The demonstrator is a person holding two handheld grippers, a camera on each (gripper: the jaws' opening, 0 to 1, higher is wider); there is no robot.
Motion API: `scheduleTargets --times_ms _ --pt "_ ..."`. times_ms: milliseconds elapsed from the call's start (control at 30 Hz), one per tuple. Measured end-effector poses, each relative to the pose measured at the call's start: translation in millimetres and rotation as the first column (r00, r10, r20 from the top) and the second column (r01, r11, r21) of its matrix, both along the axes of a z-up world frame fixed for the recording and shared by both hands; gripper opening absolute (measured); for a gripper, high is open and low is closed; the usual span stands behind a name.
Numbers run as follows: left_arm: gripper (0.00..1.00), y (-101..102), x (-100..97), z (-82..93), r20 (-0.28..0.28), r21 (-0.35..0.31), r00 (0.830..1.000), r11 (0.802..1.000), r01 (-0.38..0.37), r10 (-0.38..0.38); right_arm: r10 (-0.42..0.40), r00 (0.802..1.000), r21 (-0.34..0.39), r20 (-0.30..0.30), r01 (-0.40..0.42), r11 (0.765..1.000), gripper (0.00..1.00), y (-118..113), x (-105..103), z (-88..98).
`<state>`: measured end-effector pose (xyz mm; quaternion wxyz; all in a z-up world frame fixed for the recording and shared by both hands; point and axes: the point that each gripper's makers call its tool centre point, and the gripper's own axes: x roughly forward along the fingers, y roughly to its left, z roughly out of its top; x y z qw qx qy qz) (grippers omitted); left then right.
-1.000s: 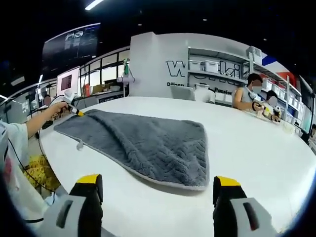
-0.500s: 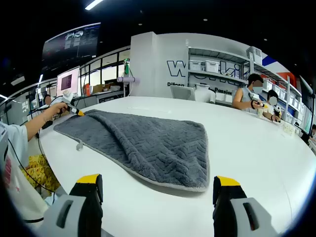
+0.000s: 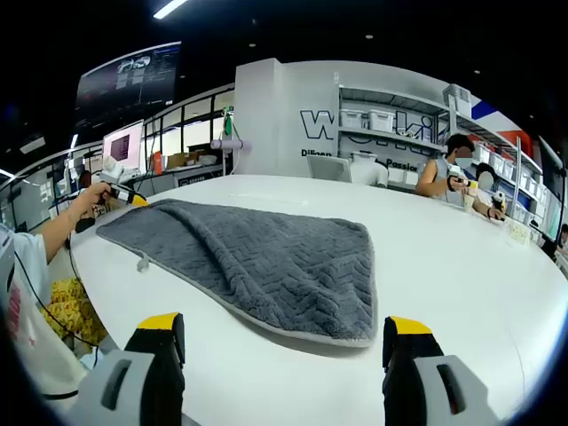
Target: Fold the towel on the table until its edges align and the towel forms a compact rectangular stack.
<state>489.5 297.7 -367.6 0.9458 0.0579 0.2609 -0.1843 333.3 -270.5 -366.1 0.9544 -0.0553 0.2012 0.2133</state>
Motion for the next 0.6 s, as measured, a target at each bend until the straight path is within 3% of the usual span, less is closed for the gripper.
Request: scheduleTargets --times_ms 200,367,467,600 --pt "0.74 -23.3 -27.1 3.4 0.008 -0.007 0.999 0.999 0.052 -0.052 -0.005 1.0 -0.002 0.0 0.005 1.0 0.97 -1.9 -0.7 -0.4" --pt "0.78 -35.8 -42.3 4.8 0.02 -0.028 0.997 0.996 0.081 -0.08 0.0 1.0 0.003 0.002 0.0 1.0 0.97 0.2 -0.6 -0.2" --pt "0.92 -37.9 -47.8 4.1 0.014 -0.025 0.998 0.998 0.066 -0.066 0.004 1.0 0.002 0.0 -0.004 1.0 0.97 1.2 -0.9 -0.6" --pt "0.93 -41.8 -58.5 1.5 0.008 -0.016 0.997 0.997 0.08 -0.079 0.002 1.0 0.001 0.001 -0.002 1.0 0.97 0.3 -1.1 0.1"
